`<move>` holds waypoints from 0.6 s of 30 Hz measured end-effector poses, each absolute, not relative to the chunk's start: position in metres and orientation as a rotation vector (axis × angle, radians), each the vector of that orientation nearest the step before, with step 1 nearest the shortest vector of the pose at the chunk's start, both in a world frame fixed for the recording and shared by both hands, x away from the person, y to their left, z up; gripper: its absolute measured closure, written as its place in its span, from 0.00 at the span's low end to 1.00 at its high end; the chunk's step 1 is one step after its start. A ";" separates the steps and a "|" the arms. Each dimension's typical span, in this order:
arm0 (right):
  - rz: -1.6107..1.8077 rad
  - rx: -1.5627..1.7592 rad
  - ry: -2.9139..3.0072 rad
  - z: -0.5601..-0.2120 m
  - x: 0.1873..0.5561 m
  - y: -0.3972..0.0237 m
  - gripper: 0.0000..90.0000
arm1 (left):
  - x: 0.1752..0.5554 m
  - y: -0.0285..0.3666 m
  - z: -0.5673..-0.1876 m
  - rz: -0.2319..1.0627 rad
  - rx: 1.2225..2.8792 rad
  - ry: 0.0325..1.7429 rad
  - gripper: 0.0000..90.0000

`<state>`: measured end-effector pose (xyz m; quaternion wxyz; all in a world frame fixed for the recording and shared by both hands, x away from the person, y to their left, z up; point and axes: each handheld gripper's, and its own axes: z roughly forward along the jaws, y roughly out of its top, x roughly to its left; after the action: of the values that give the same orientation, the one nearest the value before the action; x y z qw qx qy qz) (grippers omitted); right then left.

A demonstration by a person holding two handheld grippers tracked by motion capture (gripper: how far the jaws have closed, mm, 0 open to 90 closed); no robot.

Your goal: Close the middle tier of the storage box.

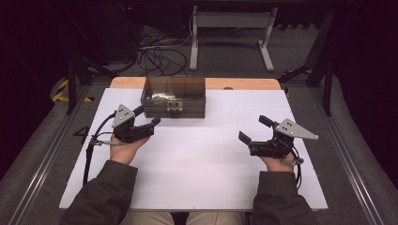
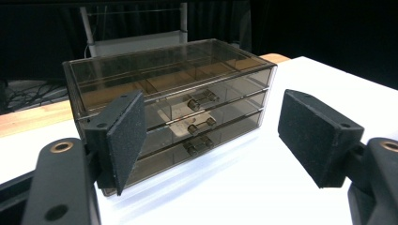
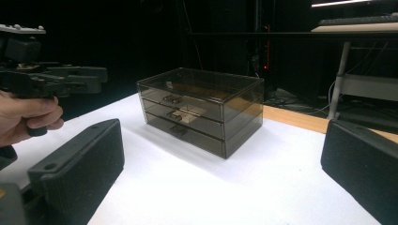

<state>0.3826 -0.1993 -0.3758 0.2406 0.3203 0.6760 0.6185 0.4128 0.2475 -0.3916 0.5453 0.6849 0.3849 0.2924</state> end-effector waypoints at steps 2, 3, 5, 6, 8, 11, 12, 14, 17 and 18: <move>1.692 0.874 1.847 -0.376 0.382 -0.199 0.00 | 0.410 0.248 -0.390 0.698 1.626 0.905 0.27; 1.691 0.873 1.846 -0.376 0.382 -0.199 0.00 | 0.409 0.248 -0.390 0.699 1.625 0.901 0.26; 1.693 0.879 1.846 -0.376 0.382 -0.199 0.00 | 0.407 0.248 -0.389 0.699 1.627 0.891 0.26; 1.693 0.879 1.846 -0.376 0.382 -0.198 0.00 | 0.405 0.248 -0.389 0.700 1.629 0.884 0.25; 1.693 0.880 1.846 -0.376 0.381 -0.198 0.00 | 0.402 0.249 -0.388 0.699 1.631 0.876 0.24; 1.691 0.877 1.850 -0.376 0.381 -0.199 0.00 | 0.399 0.251 -0.386 0.700 1.628 0.867 0.23; 1.691 0.876 1.851 -0.376 0.381 -0.199 0.00 | 0.397 0.251 -0.385 0.702 1.627 0.862 0.23; 1.692 0.878 1.847 -0.376 0.381 -0.199 0.00 | 0.395 0.252 -0.384 0.703 1.625 0.855 0.22; 1.693 0.879 1.847 -0.376 0.381 -0.199 0.00 | 0.391 0.253 -0.382 0.703 1.625 0.847 0.22; 1.690 0.876 1.849 -0.376 0.381 -0.199 0.00 | 0.390 0.253 -0.382 0.704 1.626 0.842 0.22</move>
<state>0.3807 -0.1989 -0.3760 0.2413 0.3201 0.6762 0.6181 0.3899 0.2534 -0.3819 0.5564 0.6887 0.3565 0.2982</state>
